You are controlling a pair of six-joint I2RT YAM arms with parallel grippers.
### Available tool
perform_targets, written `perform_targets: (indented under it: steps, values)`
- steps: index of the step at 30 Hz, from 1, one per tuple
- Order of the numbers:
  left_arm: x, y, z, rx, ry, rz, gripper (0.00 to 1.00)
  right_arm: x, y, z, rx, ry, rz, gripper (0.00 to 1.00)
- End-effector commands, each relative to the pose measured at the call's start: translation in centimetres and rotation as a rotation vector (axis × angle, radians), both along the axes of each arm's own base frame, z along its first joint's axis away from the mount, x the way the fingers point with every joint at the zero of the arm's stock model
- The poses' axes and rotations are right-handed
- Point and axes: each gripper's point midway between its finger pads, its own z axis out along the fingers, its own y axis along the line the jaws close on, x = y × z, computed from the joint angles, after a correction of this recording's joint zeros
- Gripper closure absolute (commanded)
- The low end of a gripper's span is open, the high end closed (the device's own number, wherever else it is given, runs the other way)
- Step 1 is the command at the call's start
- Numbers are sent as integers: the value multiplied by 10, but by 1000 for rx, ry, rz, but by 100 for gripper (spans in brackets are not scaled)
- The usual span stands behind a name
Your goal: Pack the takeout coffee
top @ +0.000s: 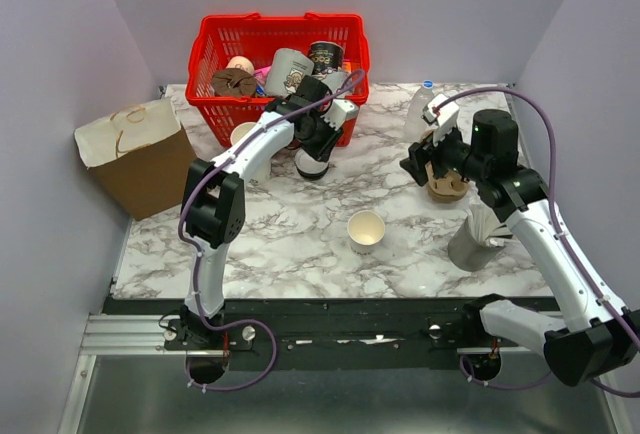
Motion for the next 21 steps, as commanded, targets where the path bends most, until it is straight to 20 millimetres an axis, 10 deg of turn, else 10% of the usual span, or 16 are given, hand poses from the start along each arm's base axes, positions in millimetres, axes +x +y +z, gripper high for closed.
perform_targets:
  steps: [1, 9, 17, 21]
  values:
    - [14, -13, -8, 5, -19, 17, 60, 8, 2, 8, 17, -5, -8, 19]
    - [18, -17, -26, 42, -4, 13, 61, 10, 4, 6, 5, 2, 8, 19]
    - [17, -19, 35, -59, -261, -16, 57, 8, 1, 3, 1, -1, 5, 19]
    - [9, -15, 35, -65, -313, -54, 57, 8, 3, 0, 8, 13, 14, 19]
